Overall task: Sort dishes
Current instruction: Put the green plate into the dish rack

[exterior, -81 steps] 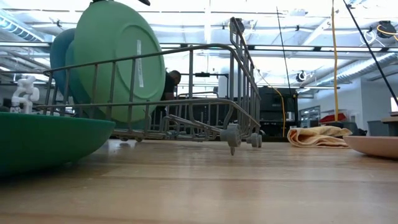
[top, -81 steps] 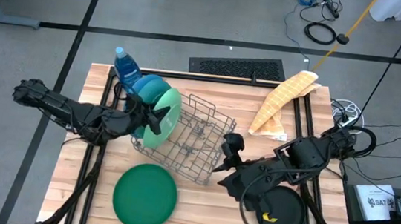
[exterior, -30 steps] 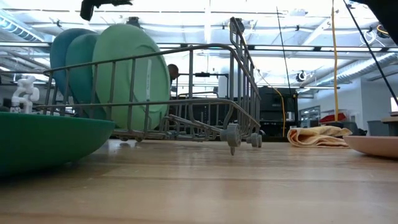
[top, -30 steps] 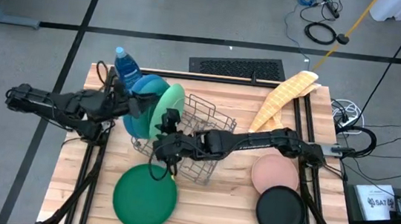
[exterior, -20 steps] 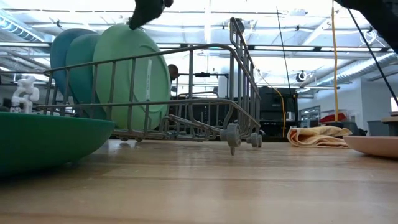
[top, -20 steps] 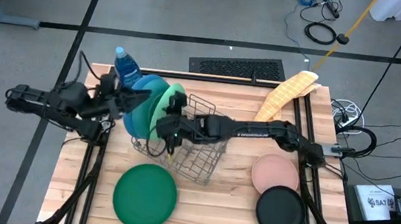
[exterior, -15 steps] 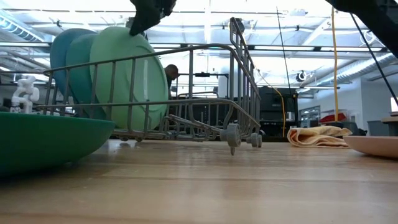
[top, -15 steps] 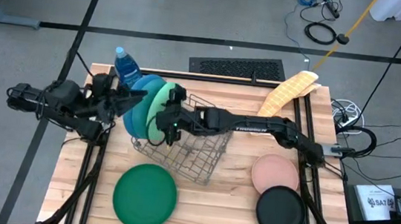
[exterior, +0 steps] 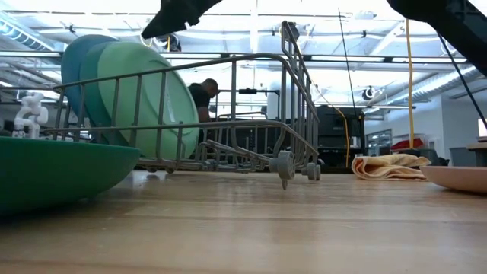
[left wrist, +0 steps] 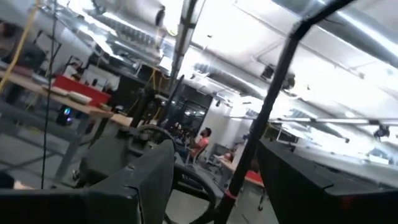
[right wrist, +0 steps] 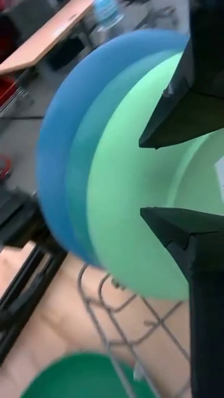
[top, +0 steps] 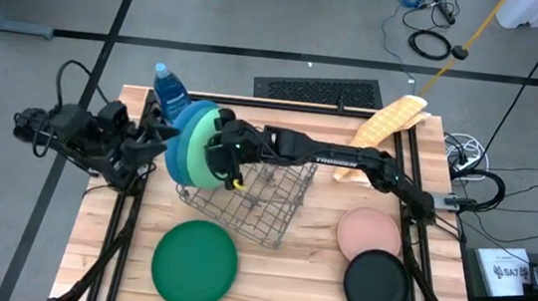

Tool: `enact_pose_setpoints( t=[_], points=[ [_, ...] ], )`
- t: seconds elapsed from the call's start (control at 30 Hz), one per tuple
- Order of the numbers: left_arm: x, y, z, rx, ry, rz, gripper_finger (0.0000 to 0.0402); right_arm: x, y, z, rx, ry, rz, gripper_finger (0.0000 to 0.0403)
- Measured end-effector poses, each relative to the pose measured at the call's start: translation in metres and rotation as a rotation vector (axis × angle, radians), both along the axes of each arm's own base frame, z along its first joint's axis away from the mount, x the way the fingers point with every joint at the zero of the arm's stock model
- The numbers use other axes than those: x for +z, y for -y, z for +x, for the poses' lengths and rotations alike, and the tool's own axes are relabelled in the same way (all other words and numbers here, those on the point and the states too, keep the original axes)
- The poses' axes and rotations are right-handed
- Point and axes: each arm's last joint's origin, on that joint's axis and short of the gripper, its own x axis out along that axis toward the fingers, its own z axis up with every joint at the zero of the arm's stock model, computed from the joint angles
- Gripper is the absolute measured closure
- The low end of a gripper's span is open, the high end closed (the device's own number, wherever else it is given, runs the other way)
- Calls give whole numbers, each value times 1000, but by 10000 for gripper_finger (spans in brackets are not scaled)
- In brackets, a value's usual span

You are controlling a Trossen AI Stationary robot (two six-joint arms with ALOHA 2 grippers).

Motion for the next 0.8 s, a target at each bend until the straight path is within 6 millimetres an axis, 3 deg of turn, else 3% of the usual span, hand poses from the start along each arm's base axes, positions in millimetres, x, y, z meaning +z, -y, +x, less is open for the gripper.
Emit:
enact_pose_setpoints(
  t=[0.1,0.2,0.3,0.47,0.57,0.67,0.8],
  points=[
    [-2,-1,-5,14,-21,37,173,15,-18,-7,72,19,-59,243],
    [-8,-4,-8,115,-96,63,173,51,-44,-26,151,101,-109,243],
    [-18,-5,-6,175,-200,98,173,86,-66,-53,200,158,-119,243],
    [-40,2,7,105,-422,82,173,124,-96,-109,173,109,-119,243],
    [-64,14,23,48,-646,71,173,143,-112,-139,129,110,-122,246],
    [-88,32,38,-38,-854,99,173,148,-126,-157,60,94,-171,258],
    [-106,70,58,-297,-956,111,176,157,-134,-177,-54,99,-242,279]
  ],
)
